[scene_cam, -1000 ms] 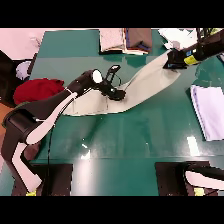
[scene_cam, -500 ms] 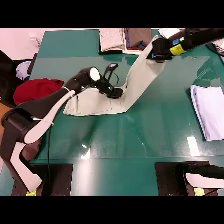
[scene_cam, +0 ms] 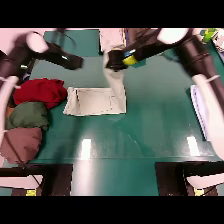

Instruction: Fold the shirts.

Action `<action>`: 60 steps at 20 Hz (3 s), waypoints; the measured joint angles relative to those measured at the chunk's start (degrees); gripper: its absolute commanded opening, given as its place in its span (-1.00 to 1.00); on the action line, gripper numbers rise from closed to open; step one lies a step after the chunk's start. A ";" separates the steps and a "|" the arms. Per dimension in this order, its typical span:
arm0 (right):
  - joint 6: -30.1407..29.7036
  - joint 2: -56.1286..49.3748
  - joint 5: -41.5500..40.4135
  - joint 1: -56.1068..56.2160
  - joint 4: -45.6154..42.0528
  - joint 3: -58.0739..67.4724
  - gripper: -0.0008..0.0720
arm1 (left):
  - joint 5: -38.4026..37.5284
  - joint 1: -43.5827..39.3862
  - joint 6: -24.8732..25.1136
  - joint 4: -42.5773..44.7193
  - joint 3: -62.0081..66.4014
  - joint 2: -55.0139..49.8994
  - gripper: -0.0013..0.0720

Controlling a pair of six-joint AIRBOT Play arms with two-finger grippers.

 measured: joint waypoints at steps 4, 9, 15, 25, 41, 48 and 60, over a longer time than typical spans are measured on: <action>-3.34 -9.16 -12.48 8.24 3.87 1.79 0.11 | -2.14 6.36 0.00 3.26 0.02 7.74 -0.90; -5.90 -13.84 -12.92 9.64 4.26 5.27 0.09 | -4.96 9.33 0.00 4.28 0.02 11.41 -0.90; 1.81 -4.42 -4.39 0.13 -9.01 -8.63 0.09 | -6.80 8.15 -0.04 4.13 -0.07 11.98 -0.90; 13.38 -0.52 -0.57 -8.87 -14.64 -24.79 0.87 | -5.16 -2.60 -0.02 3.30 -0.31 6.93 -0.90; 13.16 -9.68 -13.11 -4.39 -4.81 -25.07 -0.94 | -6.05 -3.85 1.46 3.26 -0.35 6.23 -0.90; 10.51 -6.78 -5.95 -10.25 -14.53 -14.12 -0.94 | -5.95 -4.07 1.29 1.97 -0.35 6.21 -0.90; 7.96 7.93 5.86 -51.80 -23.69 -10.64 -0.94 | -3.76 -10.03 1.40 -0.07 -0.35 6.34 -0.90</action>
